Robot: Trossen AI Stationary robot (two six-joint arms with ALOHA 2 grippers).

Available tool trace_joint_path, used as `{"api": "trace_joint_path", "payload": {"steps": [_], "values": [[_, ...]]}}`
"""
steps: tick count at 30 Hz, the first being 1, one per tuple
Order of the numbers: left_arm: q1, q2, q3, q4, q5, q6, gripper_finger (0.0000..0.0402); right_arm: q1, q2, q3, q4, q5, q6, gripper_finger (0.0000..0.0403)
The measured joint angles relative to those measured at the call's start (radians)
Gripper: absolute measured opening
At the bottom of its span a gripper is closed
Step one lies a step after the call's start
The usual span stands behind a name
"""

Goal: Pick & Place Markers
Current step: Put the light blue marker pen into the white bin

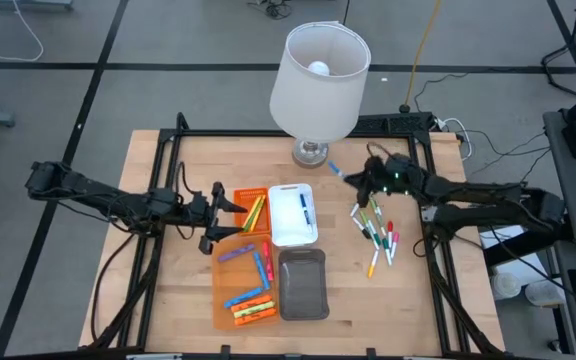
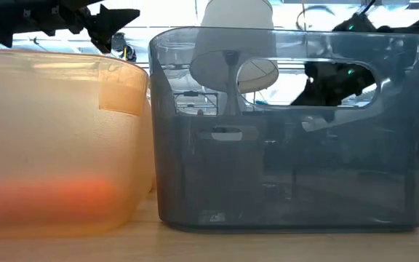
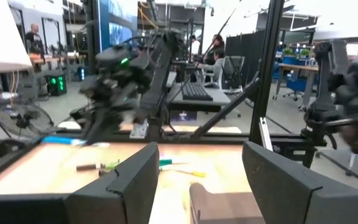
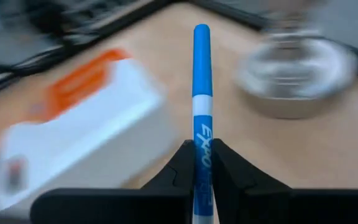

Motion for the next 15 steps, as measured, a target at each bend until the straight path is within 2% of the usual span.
{"api": "trace_joint_path", "payload": {"steps": [3,5,10,15], "values": [[0.0,0.046,0.0,0.013,0.0,-0.002,0.0237,0.163,-0.005,-0.049,0.158,0.006,0.036,0.0018],[0.0,0.086,0.0,0.054,0.0,-0.002,0.0237,0.286,-0.005,-0.09,0.322,0.06,0.044,0.0018],[0.0,0.206,0.0,0.216,0.0,-0.004,0.0237,0.598,0.022,-0.143,0.657,0.296,-0.063,0.0018],[-0.003,0.347,0.036,0.325,0.0,0.048,0.0237,0.834,0.113,-0.084,0.73,0.548,-0.263,0.0018]]}}
